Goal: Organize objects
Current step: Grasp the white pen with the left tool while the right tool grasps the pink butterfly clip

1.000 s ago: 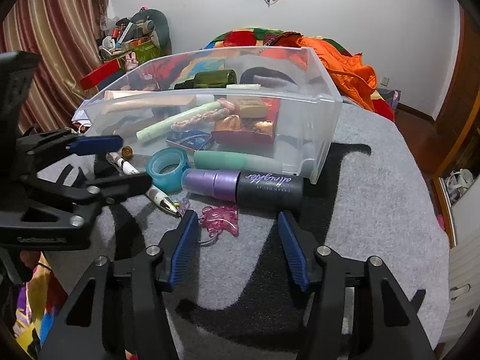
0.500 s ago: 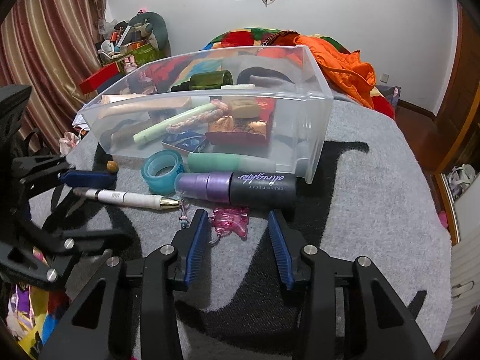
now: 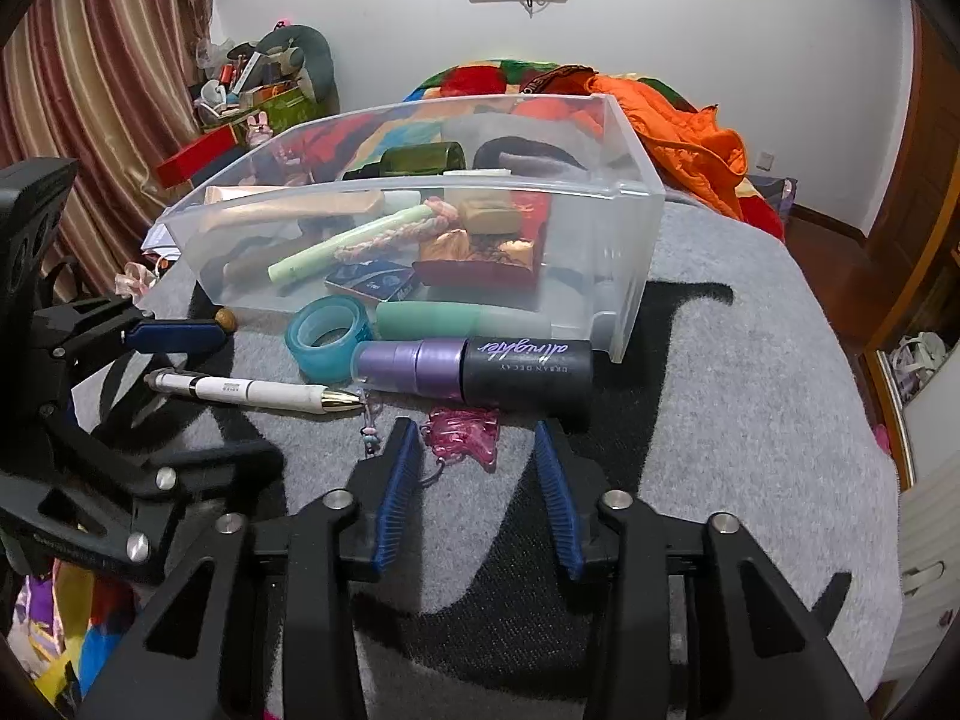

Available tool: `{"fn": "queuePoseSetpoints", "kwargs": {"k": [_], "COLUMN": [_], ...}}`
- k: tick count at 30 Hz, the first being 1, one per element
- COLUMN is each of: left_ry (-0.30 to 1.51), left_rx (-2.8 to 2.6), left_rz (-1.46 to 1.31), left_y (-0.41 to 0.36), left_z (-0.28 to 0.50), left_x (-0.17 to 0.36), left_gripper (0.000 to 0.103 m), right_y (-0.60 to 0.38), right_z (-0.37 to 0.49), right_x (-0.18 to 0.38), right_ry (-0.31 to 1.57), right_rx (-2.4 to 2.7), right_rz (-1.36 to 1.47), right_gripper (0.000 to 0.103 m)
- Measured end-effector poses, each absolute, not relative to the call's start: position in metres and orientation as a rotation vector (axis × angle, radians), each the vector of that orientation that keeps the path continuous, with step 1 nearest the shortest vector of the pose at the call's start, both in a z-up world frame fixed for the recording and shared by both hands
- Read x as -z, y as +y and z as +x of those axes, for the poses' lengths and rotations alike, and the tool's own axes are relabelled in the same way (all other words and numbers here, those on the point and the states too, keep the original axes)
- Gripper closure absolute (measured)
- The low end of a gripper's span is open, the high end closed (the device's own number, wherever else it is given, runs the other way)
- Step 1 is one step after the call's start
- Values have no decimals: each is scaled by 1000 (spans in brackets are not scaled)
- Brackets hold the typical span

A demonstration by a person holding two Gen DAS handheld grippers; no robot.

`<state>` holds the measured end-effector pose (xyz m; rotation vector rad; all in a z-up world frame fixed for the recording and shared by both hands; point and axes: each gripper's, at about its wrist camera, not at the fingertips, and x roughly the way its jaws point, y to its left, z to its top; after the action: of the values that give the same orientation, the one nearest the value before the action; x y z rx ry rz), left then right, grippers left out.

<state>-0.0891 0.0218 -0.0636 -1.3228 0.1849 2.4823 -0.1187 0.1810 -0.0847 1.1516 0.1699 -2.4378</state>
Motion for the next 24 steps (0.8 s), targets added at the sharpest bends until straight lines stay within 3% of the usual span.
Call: {"fn": "queuePoseSetpoints", "kwargs": {"k": [2, 5, 8, 15, 24], "left_ry": [173, 148, 159, 205, 138], "left_rx": [-2483, -2467, -2462, -2517, -2599], "left_rz": [-1315, -1320, -1315, -1290, -1207], "left_y": [20, 17, 16, 13, 5], "left_z": [-88, -84, -73, -40, -33], "left_x": [61, 58, 56, 53, 37], "left_gripper": [50, 70, 80, 92, 93], "right_y": [182, 185, 187, 195, 193], "right_z": [-119, -119, -117, -110, -101], "right_x": [84, 84, 83, 74, 40], "right_ry": [162, 138, 125, 91, 75], "right_rx": [2437, 2429, 2430, 2441, 2467], "right_rz": [1150, 1149, 1146, 1123, 1010], "right_gripper": [80, 82, 82, 83, 83]}}
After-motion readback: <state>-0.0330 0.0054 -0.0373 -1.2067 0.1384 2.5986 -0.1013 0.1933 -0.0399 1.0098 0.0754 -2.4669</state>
